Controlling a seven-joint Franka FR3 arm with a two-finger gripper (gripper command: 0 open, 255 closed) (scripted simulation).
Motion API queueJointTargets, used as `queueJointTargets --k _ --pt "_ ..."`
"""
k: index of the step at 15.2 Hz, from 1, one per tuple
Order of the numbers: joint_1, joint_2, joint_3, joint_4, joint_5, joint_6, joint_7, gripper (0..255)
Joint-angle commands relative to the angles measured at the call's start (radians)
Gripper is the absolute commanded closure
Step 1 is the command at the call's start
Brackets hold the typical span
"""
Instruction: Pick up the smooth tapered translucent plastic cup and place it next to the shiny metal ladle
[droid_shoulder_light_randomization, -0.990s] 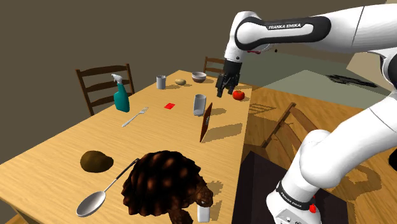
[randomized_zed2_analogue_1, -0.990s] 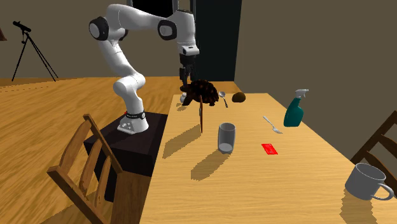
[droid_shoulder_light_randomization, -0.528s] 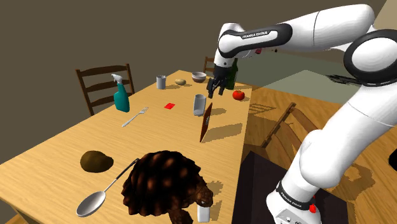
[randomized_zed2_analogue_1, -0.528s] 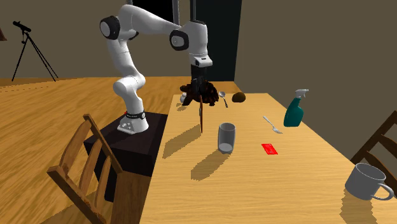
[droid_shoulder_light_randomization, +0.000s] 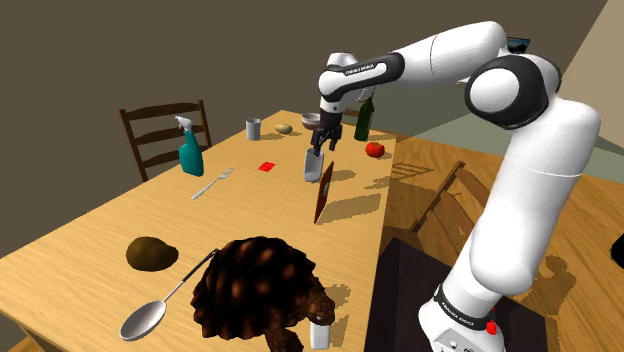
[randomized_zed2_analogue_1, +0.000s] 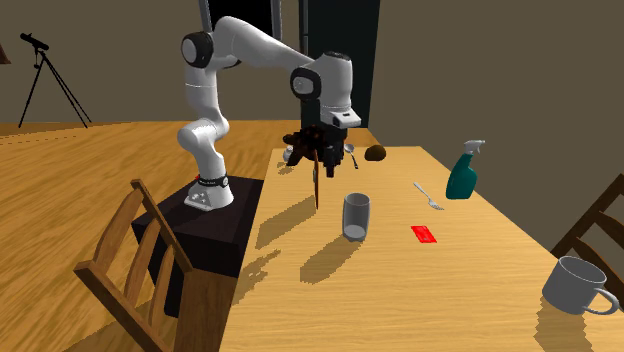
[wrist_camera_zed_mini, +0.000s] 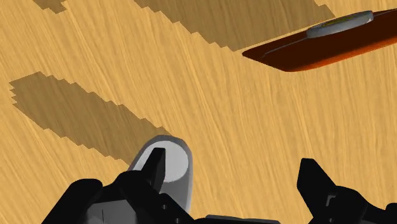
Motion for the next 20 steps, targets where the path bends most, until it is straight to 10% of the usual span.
queueJointTargets --k 1,7,20 --pt "-0.006 0.082 0.000 0.077 0.015 0.005 -0.016 0" --pt "-0.052 0.330 0.005 0.340 0.055 -0.010 -0.071 0" --pt "-0.054 0.366 0.012 0.290 0.066 0.075 -0.078 0"
